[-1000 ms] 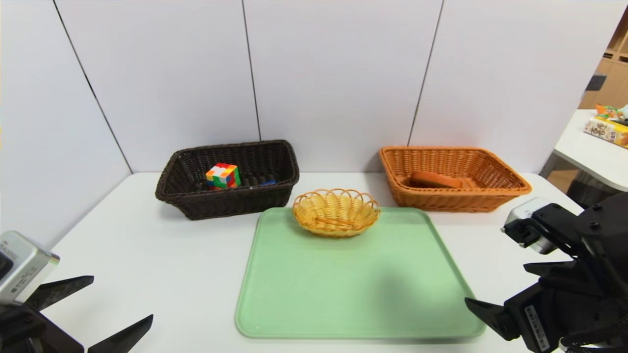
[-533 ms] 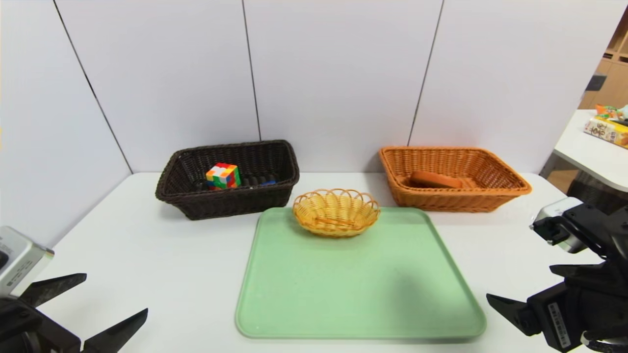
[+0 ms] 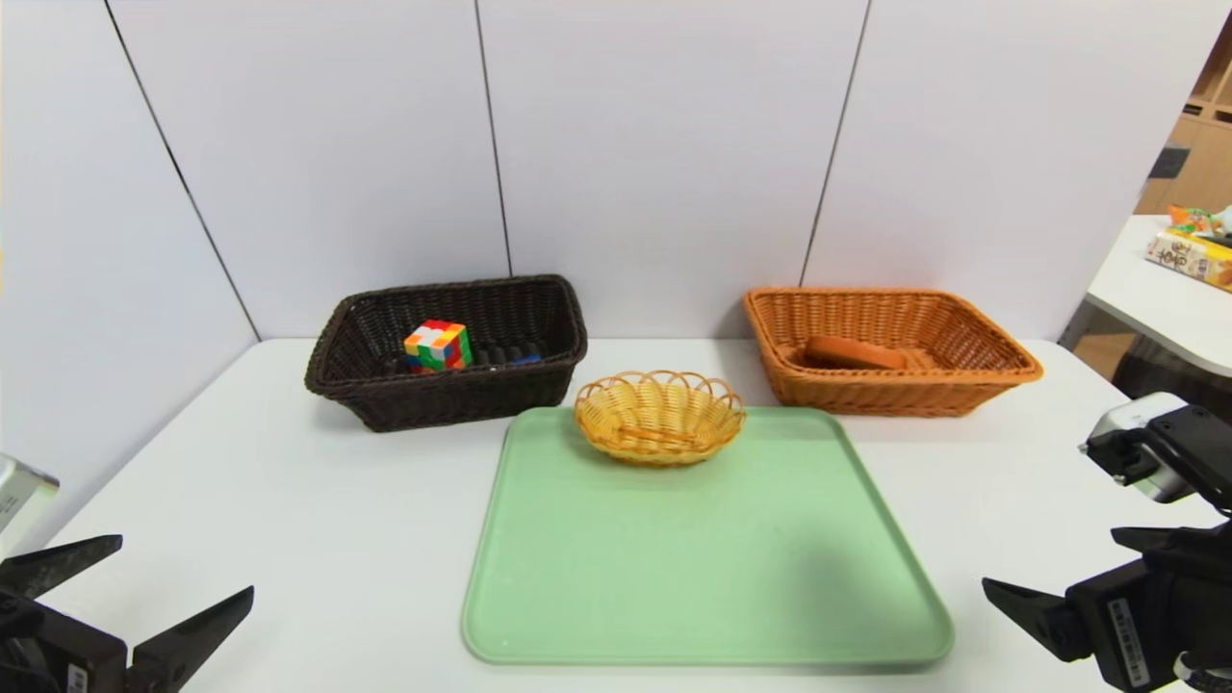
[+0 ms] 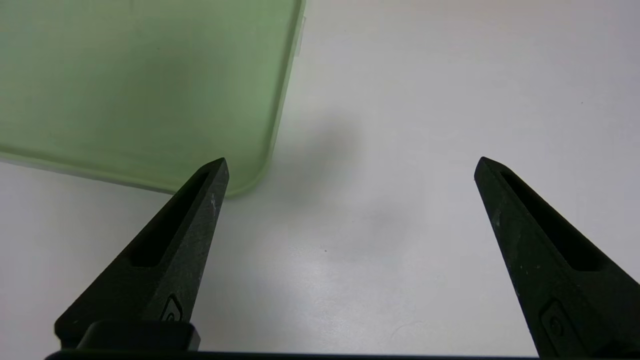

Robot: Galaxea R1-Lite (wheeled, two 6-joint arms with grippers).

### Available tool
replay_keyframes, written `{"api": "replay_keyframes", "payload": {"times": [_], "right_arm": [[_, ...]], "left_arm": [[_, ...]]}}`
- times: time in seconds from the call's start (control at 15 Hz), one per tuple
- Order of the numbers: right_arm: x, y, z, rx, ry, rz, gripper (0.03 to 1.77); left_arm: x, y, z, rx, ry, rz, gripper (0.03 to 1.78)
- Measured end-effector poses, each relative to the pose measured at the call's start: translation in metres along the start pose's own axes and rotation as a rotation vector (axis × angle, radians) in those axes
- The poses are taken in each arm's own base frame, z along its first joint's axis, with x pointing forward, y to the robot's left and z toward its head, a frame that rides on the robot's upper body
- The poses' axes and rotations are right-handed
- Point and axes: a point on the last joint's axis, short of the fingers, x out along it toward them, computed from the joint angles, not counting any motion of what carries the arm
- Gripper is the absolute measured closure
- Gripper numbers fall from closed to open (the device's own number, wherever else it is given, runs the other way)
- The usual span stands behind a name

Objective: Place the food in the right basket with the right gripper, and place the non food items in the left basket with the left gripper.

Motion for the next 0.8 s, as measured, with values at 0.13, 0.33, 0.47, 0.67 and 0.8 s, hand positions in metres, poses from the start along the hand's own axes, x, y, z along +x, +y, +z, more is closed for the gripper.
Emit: {"api": "replay_keyframes", "payload": {"times": [0.13, 0.33, 0.47, 0.67, 0.8], "right_arm": [[-0.001, -0.002, -0.001, 0.009, -0.002, -0.006, 0.11], [-0.004, -0.007, -0.005, 0.027, -0.007, -0.023, 0.1], [-0.005, -0.012, -0.008, 0.045, -0.011, -0.04, 0.1], [-0.008, -0.019, -0.014, 0.08, -0.017, -0.072, 0.1], [-0.01, -0.025, -0.019, 0.108, -0.023, -0.097, 0.1]], "left_arm": [[-0.001, 0.003, -0.001, -0.014, -0.004, 0.024, 0.12], [-0.003, 0.007, -0.003, -0.036, -0.009, 0.067, 0.12], [-0.006, 0.01, -0.006, -0.053, -0.012, 0.101, 0.12], [-0.011, 0.014, -0.012, -0.077, -0.022, 0.15, 0.12], [-0.015, 0.016, -0.017, -0.092, -0.032, 0.18, 0.12]]}}
